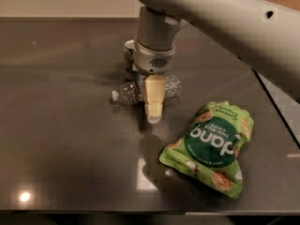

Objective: Knock water bottle over

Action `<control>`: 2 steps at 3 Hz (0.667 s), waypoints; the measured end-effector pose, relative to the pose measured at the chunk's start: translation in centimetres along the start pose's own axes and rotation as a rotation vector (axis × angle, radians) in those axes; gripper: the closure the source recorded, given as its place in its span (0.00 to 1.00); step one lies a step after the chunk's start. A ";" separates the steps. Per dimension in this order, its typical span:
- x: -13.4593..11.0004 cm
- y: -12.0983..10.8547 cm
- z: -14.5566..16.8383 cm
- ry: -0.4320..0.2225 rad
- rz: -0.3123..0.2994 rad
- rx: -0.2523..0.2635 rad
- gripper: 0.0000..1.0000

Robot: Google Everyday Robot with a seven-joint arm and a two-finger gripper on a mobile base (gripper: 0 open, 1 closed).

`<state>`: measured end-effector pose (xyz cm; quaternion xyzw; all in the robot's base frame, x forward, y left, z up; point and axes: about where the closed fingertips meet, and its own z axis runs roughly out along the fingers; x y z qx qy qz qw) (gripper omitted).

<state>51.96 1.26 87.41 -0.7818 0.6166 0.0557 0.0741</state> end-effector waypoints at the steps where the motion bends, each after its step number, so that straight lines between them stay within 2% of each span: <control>1: 0.7 0.5 1.3 -0.011 0.038 -0.029 0.00; 2: 0.7 0.5 1.4 -0.012 0.039 -0.030 0.00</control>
Offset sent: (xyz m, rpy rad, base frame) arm -0.0084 -0.0132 -0.0237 -0.0038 0.0735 -0.0544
